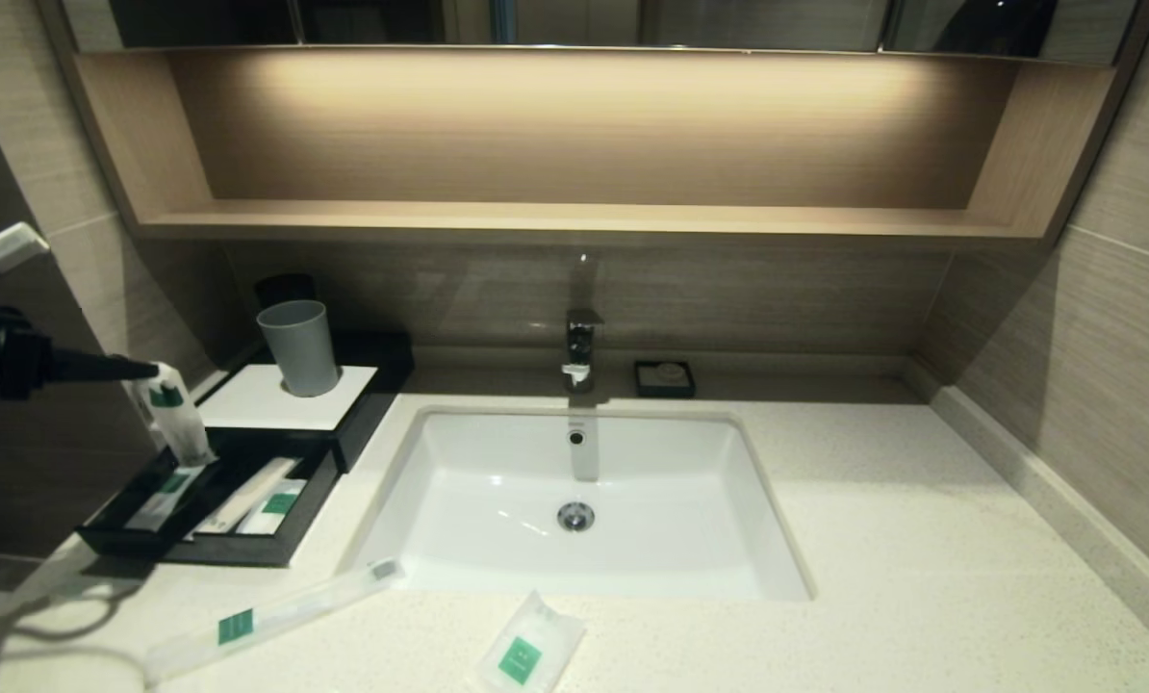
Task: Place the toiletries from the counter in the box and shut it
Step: Place the bathroom toiletry into the drawer
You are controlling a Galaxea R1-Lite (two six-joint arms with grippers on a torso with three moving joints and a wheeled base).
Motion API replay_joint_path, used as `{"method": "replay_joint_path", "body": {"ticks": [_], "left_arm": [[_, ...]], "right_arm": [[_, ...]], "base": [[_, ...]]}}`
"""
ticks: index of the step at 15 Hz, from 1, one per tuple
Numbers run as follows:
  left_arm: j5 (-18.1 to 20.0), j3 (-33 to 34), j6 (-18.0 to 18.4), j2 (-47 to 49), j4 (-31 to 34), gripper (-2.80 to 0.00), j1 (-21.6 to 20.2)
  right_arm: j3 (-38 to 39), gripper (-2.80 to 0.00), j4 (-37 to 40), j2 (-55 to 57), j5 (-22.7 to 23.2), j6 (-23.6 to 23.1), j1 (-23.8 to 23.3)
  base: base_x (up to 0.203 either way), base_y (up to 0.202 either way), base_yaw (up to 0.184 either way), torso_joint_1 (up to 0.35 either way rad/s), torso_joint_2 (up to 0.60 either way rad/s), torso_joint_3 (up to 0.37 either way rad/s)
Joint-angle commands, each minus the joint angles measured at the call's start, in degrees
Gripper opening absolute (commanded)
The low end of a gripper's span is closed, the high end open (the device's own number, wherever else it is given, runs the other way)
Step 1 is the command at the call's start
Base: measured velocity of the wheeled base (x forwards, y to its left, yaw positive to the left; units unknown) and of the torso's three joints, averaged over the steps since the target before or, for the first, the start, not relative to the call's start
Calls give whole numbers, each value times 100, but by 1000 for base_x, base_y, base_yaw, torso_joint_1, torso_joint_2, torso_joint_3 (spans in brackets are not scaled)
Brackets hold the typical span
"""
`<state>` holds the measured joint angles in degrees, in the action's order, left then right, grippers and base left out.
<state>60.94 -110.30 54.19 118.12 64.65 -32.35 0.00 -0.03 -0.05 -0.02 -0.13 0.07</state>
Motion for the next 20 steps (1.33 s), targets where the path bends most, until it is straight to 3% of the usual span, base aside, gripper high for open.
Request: {"method": "replay_joint_path", "body": {"ticks": [1,7,20], "left_arm": [[49,0,31,133,-50,-280,110],[164,0,10,383,-427,-280,176],[146,9,22,590,-432,-280,5]], "right_arm": [[9,-280,-3,5,2,-4,1],[9,-280,-6,5,2,-4,1],[9,-280,-3,-4,2,-4,1]], "base": [[0,0,0,0,0,0],[0,0,0,0,0,0],[0,0,0,0,0,0]]}}
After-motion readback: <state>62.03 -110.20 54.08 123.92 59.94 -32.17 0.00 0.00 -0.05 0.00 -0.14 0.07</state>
